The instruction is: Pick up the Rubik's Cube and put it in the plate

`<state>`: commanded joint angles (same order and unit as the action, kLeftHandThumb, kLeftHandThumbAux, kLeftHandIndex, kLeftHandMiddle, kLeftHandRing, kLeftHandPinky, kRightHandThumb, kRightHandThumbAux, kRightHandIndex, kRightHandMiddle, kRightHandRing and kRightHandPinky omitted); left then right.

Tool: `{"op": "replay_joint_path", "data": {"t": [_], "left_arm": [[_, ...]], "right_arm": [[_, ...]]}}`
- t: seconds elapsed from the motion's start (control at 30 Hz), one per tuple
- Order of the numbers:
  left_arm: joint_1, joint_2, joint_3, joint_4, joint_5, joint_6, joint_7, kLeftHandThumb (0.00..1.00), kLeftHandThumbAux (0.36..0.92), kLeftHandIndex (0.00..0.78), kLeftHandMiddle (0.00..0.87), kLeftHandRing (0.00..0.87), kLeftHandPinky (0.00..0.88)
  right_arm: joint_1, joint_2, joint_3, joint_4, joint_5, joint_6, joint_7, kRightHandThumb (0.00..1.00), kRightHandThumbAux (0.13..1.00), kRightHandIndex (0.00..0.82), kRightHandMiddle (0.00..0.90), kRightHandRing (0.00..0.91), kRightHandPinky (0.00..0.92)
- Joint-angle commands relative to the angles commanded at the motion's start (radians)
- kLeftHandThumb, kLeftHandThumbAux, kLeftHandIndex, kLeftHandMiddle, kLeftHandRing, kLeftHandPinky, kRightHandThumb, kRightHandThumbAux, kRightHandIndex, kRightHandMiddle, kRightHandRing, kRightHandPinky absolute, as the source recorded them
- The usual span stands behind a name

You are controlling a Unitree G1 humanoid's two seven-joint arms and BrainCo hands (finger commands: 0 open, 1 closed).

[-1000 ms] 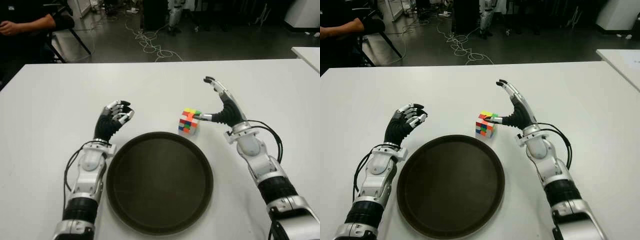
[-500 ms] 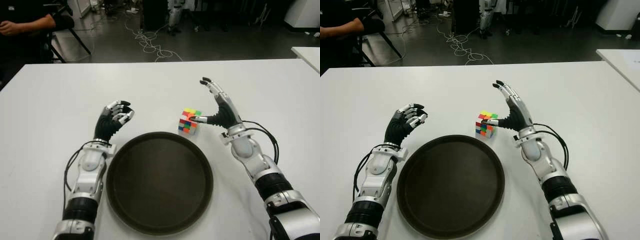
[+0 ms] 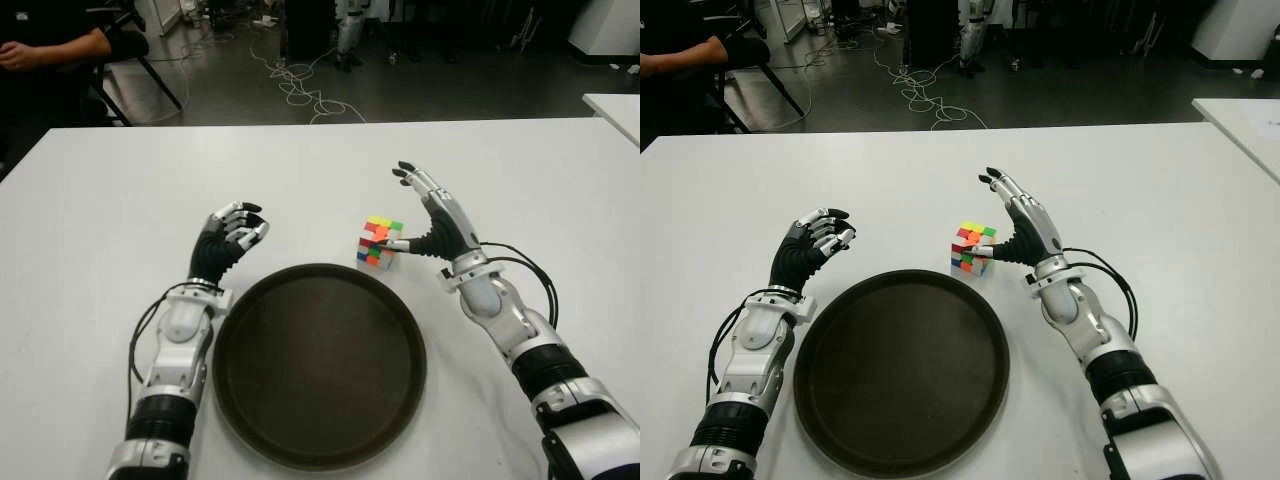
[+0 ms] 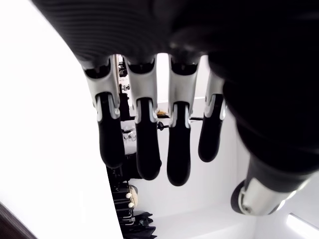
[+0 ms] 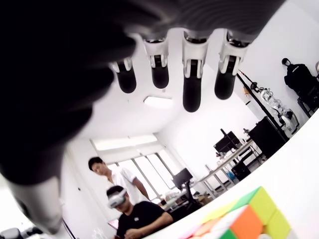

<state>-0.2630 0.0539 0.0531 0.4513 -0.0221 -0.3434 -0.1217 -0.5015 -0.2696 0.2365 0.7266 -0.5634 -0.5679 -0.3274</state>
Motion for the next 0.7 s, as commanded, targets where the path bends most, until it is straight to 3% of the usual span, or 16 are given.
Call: {"op": "replay_joint_path", "data": {"t": [0.57, 0.7], "left_arm": [[0.008, 0.003, -0.011, -0.031, 0.017, 0.033, 0.01, 0.823, 0.684, 0.364, 0.491, 0.473, 0.506], [0.008, 0.006, -0.013, -0.035, 0.021, 0.039, 0.01, 0.824, 0.683, 0.364, 0.497, 0.48, 0.513]], "right_arm": [[-0.093, -0.061, 0.079, 0.025, -0.102, 0.074, 0.022, 0.0, 0.7, 0.128, 0.151, 0.192, 0.249], [-0.107, -0.066, 0.089, 0.031, -0.114, 0.075, 0.006, 0.0, 0.737, 0.142, 0.17, 0.209, 0.27]]}}
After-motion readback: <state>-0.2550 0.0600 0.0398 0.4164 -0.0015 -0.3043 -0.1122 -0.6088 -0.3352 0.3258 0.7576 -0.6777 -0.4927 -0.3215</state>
